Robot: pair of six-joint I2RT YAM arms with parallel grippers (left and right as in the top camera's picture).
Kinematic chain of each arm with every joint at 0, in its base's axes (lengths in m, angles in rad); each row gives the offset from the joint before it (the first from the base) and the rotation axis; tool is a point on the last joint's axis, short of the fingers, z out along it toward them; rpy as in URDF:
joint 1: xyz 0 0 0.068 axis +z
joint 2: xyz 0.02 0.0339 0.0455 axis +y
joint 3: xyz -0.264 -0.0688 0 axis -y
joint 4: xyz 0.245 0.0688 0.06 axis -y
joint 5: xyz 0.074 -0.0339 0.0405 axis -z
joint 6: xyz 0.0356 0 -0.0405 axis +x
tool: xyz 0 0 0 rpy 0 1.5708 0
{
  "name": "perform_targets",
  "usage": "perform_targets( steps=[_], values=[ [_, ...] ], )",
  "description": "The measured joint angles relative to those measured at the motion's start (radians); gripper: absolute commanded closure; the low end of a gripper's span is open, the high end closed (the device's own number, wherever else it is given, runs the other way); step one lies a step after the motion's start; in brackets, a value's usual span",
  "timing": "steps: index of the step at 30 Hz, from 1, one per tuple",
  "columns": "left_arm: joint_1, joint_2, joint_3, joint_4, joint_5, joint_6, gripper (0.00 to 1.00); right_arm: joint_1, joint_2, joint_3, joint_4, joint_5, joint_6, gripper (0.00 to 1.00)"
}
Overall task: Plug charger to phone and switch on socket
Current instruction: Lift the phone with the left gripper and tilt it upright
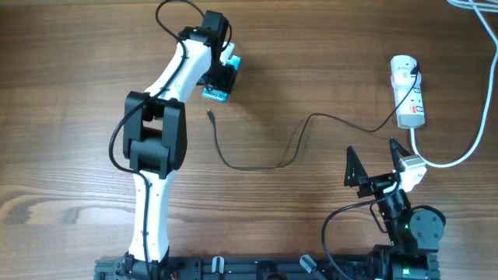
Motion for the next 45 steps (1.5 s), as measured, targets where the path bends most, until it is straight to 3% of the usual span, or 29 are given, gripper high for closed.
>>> perform_targets(
  steps=[21, 35, 45],
  values=[
    [-0.003, -0.055, -0.05, -0.081, -0.012, -0.219, 0.71, 0.0, 0.0, 0.0, 0.0, 0.0, 0.0, 0.0],
    [-0.003, -0.317, -0.058, -0.18, -0.015, -0.38, 0.96, 0.0, 0.0, 0.0, 0.0, 0.0, 0.0, 0.0],
    [-0.003, -0.348, -0.059, -0.311, 0.023, -0.464, 0.96, 0.0, 0.0, 0.0, 0.0, 0.0, 0.0, 0.0]
  ],
)
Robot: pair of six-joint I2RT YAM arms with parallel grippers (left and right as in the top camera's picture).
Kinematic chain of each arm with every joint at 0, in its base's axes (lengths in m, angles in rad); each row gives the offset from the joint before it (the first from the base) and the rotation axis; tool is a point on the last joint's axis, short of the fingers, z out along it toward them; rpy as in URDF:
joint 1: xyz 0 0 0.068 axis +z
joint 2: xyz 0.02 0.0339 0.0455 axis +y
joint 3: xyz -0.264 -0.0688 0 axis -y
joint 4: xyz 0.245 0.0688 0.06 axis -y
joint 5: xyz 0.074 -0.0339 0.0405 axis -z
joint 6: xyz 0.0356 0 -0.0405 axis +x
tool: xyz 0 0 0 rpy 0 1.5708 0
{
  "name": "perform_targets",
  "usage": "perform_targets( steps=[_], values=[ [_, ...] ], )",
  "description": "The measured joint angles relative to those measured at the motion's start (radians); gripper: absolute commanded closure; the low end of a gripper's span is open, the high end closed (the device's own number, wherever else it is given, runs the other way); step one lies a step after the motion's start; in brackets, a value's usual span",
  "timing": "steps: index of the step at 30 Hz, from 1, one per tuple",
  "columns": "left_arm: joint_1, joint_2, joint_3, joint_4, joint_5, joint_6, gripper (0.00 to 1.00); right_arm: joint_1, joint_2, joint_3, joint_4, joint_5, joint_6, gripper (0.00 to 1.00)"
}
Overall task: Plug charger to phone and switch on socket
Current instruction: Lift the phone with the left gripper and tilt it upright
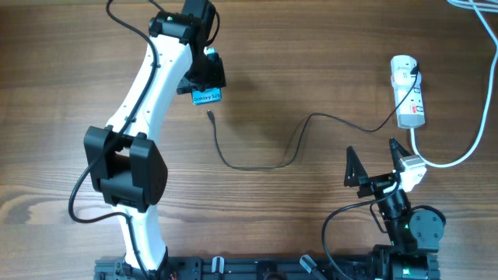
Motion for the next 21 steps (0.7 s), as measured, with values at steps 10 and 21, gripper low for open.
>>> perform_targets(
  steps=[10, 21],
  values=[
    [0.0, 0.0, 0.0, -0.115, 0.172, -0.011, 0.96, 0.0, 0.0, 0.0, 0.0, 0.0, 0.0, 0.0],
    [0.0, 0.0, 0.0, -0.217, 0.271, -0.015, 0.96, 0.0, 0.0, 0.0, 0.0, 0.0, 0.0, 0.0]
  ],
)
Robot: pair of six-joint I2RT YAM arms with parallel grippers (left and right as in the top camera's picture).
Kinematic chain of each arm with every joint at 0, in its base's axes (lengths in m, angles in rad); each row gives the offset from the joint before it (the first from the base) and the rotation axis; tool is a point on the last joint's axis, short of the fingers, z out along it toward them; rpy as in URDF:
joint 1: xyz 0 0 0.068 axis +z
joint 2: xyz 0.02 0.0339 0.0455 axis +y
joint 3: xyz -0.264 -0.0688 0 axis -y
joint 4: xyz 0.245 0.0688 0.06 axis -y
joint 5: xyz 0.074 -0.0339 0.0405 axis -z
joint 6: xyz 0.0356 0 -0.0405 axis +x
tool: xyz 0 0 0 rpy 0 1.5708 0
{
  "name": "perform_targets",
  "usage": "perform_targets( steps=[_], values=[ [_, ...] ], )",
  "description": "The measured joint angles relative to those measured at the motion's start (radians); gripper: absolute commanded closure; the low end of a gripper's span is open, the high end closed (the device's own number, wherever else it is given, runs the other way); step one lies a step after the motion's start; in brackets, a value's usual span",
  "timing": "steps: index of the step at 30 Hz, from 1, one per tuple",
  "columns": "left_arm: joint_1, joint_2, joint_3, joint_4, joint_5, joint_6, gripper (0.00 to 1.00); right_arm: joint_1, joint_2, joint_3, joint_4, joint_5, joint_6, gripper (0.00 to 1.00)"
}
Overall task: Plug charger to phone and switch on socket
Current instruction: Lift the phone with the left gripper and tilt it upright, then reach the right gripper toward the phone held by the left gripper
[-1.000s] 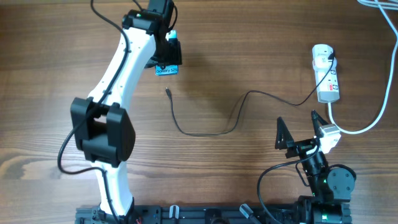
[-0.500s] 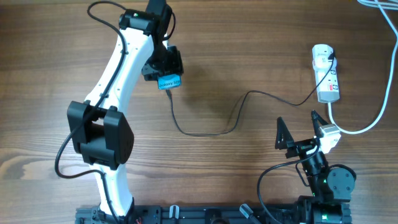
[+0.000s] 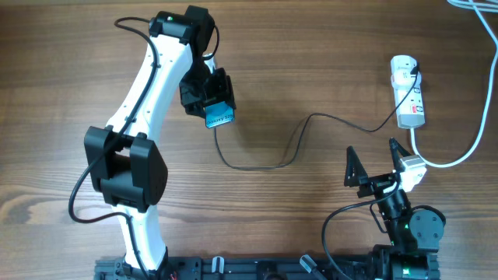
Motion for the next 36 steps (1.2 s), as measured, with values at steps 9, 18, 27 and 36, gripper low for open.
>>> perform_targets(
  steps=[9, 18, 27, 36],
  values=[
    [0.0, 0.0, 0.0, -0.067, 0.039, 0.0, 0.96, 0.0, 0.0, 0.0, 0.0, 0.0, 0.0, 0.0],
    [0.0, 0.0, 0.0, -0.071, 0.045, 0.0, 0.96, 0.0, 0.0, 0.0, 0.0, 0.0, 0.0, 0.0],
    [0.0, 0.0, 0.0, -0.06, 0.048, 0.0, 0.96, 0.0, 0.0, 0.0, 0.0, 0.0, 0.0, 0.0],
    [0.0, 0.0, 0.0, 0.022, 0.052, -0.024, 0.96, 0.0, 0.006, 0.0, 0.002, -0.051, 0.428, 0.0]
  ],
)
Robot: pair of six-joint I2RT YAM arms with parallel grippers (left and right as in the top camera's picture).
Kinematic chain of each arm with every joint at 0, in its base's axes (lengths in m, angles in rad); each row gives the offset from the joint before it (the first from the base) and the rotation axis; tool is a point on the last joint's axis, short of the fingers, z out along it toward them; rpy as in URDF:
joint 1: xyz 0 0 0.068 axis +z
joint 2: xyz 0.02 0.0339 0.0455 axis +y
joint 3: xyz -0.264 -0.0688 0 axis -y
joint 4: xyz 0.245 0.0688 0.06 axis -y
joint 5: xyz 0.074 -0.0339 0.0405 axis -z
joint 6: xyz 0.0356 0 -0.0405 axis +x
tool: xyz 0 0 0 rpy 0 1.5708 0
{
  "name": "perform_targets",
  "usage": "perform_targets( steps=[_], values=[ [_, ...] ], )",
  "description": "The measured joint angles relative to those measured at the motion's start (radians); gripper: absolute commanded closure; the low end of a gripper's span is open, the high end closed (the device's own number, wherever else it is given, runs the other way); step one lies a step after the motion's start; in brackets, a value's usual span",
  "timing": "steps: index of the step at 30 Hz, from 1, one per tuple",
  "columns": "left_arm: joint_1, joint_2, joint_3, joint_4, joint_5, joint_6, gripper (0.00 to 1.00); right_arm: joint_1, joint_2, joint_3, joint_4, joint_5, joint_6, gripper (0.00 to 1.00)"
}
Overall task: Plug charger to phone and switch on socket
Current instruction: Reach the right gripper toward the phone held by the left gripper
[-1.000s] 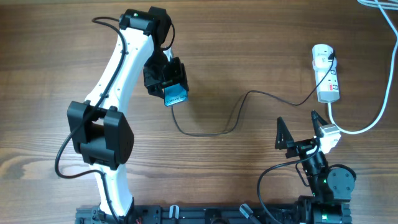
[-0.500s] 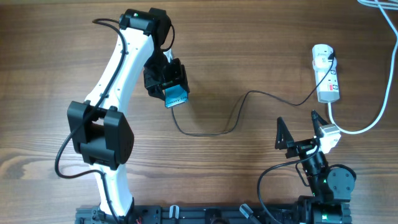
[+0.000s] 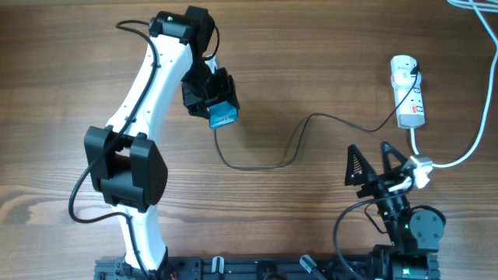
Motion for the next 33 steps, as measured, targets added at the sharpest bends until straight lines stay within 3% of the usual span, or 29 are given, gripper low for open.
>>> perform_targets(
  steps=[7, 11, 17, 22, 33],
  values=[
    [0.0, 0.0, 0.0, 0.073, 0.0, -0.05, 0.96, 0.0, 0.027, 0.0, 0.003, -0.093, 0.485, 0.0],
    [0.0, 0.0, 0.0, 0.1, 0.0, -0.072, 0.96, 0.0, 0.027, 0.0, 0.005, -0.122, 0.604, 0.06],
    [0.0, 0.0, 0.0, 0.159, 0.0, -0.123, 0.96, 0.0, 0.09, 0.0, 0.006, -0.209, 0.605, 0.04],
    [-0.005, 0.0, 0.0, 0.197, 0.0, -0.159, 0.96, 0.025, 0.274, 0.061, 0.002, -0.243, 0.542, 0.06],
    [-0.048, 0.0, 0.0, 0.263, 0.002, -0.239, 0.96, 0.349, 0.807, 0.344, 0.146, -0.142, 0.373, 0.09]
  ],
)
